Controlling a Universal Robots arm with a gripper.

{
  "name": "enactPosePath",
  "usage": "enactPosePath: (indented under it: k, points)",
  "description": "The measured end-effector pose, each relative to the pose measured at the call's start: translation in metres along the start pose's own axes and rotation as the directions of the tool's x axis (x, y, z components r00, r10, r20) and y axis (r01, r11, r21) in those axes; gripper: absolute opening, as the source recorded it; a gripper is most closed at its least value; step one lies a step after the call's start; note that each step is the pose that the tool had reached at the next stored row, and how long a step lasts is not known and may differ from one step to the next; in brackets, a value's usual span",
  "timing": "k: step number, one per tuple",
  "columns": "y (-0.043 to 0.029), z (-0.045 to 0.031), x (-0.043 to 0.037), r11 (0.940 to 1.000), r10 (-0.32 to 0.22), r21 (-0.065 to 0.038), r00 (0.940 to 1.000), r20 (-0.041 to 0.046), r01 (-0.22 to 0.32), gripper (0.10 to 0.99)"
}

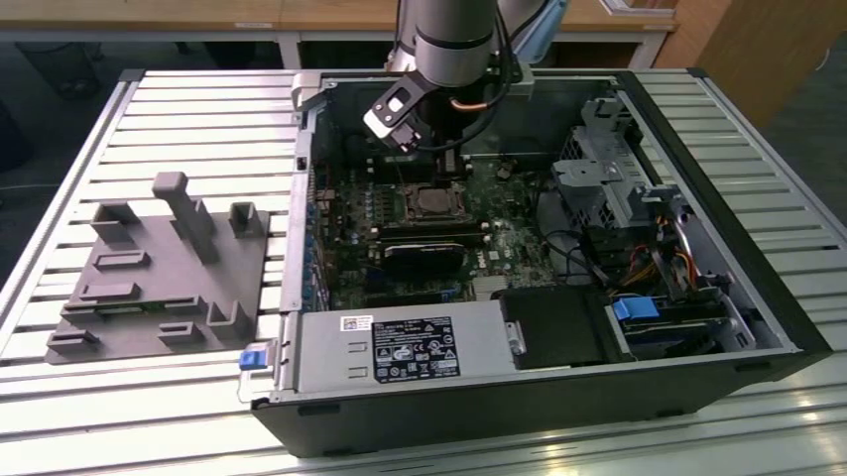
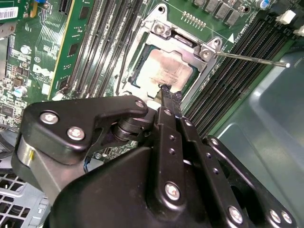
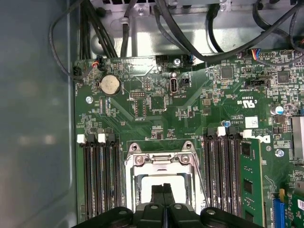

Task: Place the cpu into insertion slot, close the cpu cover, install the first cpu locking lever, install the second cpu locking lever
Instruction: 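Close the cpu cover, then install the first cpu locking lever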

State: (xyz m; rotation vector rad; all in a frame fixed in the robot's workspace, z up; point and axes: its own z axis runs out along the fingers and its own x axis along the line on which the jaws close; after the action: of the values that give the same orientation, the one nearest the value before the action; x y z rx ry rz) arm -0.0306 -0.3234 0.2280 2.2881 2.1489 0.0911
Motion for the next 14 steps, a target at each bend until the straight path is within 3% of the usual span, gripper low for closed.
enactPosePath:
  k: [14]
  points:
    - [-0.0004, -0.0018, 0.0, 1.0, 0.0, 0.0, 1.0, 0.0003, 0.0, 0.106]
